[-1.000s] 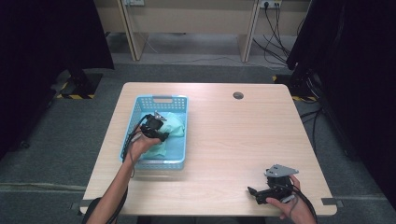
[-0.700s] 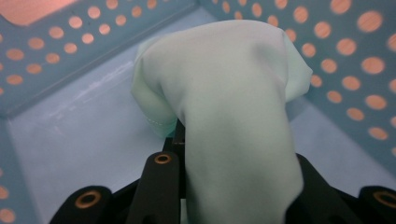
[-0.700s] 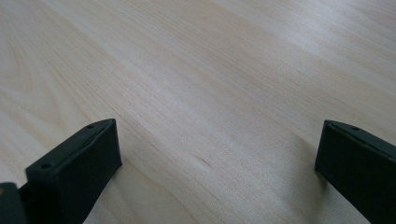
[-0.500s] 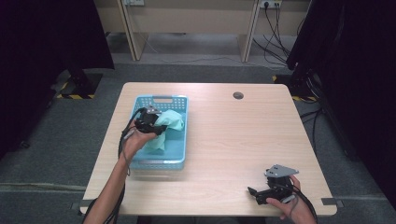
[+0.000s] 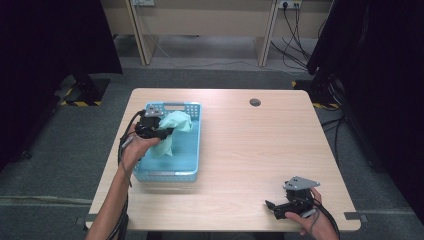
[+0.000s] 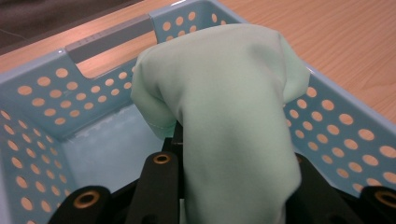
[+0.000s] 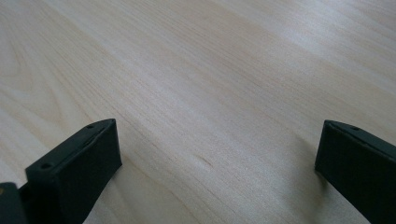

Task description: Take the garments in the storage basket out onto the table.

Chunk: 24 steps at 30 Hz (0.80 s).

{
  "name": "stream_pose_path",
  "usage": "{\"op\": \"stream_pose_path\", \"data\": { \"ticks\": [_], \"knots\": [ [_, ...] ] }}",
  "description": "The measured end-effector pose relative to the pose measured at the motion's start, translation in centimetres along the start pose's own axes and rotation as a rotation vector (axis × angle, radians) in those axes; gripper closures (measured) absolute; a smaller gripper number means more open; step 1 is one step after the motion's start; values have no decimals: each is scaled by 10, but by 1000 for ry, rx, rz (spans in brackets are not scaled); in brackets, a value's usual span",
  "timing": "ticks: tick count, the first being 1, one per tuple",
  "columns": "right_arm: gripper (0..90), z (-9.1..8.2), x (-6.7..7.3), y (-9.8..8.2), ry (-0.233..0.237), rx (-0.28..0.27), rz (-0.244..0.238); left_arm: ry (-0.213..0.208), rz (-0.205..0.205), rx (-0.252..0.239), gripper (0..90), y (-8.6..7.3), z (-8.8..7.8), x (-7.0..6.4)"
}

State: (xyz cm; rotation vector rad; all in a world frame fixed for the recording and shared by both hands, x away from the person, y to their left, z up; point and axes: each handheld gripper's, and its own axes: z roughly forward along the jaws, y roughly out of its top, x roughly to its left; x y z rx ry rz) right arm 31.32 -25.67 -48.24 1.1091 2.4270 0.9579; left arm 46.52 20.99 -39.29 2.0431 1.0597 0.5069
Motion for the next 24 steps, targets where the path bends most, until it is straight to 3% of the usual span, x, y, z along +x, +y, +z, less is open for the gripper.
{"op": "stream_pose_path", "data": {
  "ticks": [24],
  "knots": [
    [3, 0, 0, 0, 0, 0, 0, -22, 15, -70, 708, 12, -22, -7]
  ]
}}
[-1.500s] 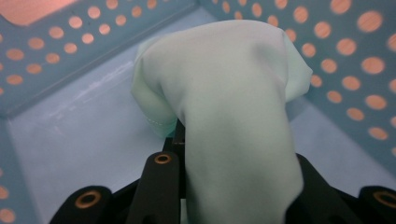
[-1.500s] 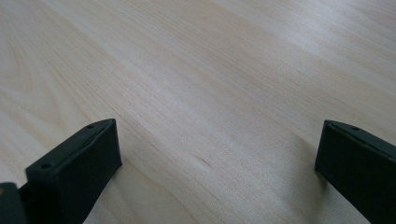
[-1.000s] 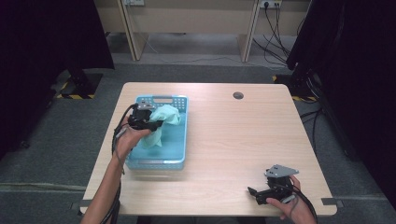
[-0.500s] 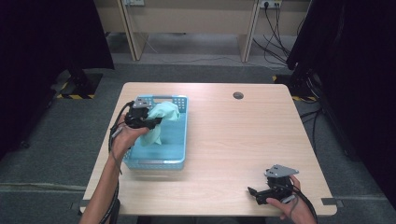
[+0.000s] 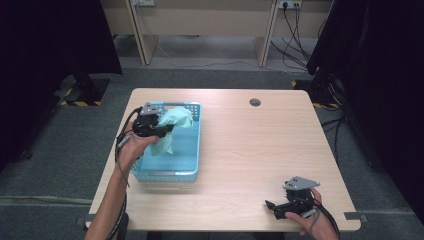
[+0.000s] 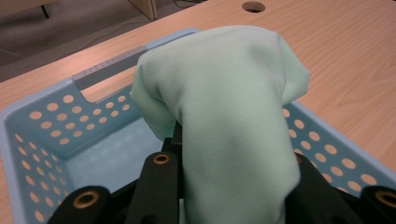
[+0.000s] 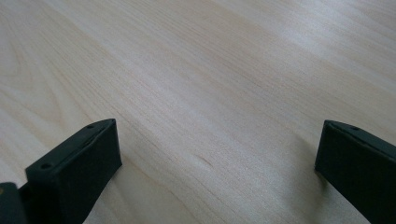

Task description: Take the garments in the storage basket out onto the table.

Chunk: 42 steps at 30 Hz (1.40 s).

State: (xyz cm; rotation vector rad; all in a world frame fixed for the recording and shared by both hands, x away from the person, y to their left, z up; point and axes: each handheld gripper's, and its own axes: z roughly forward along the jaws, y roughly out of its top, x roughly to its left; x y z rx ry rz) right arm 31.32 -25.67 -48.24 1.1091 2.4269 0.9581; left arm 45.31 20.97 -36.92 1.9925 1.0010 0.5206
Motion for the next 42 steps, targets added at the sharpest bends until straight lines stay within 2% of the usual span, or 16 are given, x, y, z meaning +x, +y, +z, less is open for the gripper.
{"op": "stream_pose_path", "data": {
  "ticks": [22, 33, 42],
  "knots": [
    [3, 0, 0, 0, 0, 0, 0, -27, 24, -33, 705, 10, -11, -15],
    [3, 0, 0, 0, 0, 0, 0, -55, 86, -59, 705, 27, -16, -34],
    [3, 0, 0, 0, 0, 0, 1, -76, 111, -69, 705, 35, -15, -45]
  ]
}}
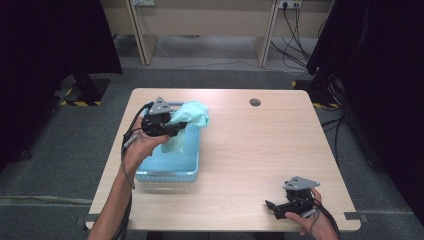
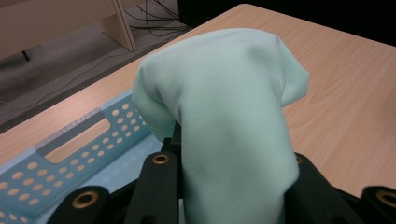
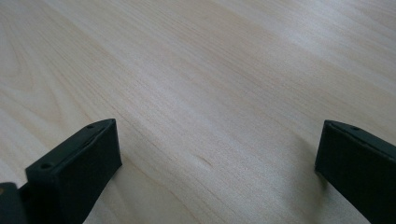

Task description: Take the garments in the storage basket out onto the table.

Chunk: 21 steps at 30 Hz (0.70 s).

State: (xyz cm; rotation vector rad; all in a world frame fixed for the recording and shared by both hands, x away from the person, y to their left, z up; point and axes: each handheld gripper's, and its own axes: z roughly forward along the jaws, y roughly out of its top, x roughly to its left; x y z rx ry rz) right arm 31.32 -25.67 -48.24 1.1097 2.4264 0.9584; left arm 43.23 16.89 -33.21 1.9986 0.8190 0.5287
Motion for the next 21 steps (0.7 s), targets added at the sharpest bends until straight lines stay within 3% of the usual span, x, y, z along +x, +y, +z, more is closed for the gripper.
{"op": "stream_pose_path", "data": {
  "ticks": [21],
  "knots": [
    [3, 0, 0, 0, -1, -1, -2, -48, 60, -9, 705, 28, 12, -23]
  ]
}}
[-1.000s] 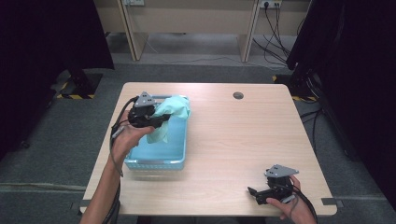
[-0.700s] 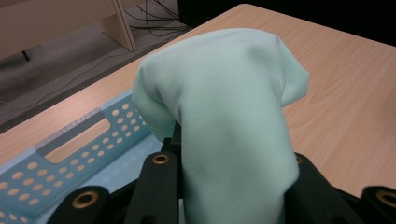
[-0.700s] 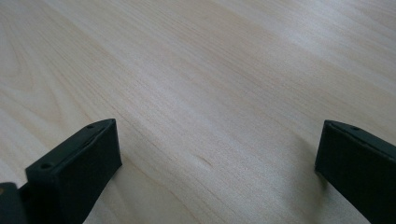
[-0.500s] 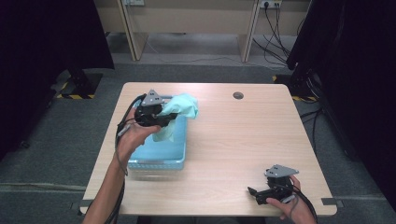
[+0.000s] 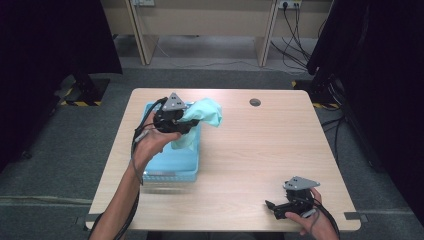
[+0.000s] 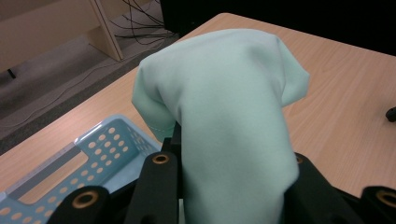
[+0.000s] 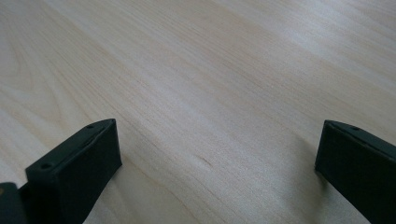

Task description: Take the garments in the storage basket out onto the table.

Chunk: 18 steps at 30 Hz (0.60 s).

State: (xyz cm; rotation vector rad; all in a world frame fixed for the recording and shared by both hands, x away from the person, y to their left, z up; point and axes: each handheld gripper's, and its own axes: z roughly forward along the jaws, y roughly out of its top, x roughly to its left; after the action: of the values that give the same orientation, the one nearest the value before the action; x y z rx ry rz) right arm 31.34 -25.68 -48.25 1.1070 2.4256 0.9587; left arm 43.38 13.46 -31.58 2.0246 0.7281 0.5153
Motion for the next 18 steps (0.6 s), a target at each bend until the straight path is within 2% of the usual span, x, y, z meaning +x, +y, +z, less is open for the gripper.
{"op": "stream_pose_path", "data": {
  "ticks": [6, 18],
  "knots": [
    [3, 0, 0, 0, 0, 0, 0, -35, 17, 8, 705, 7, 9, -10],
    [3, 0, 0, 0, 0, 1, 1, -76, 56, 31, 704, 17, 26, -27]
  ]
}}
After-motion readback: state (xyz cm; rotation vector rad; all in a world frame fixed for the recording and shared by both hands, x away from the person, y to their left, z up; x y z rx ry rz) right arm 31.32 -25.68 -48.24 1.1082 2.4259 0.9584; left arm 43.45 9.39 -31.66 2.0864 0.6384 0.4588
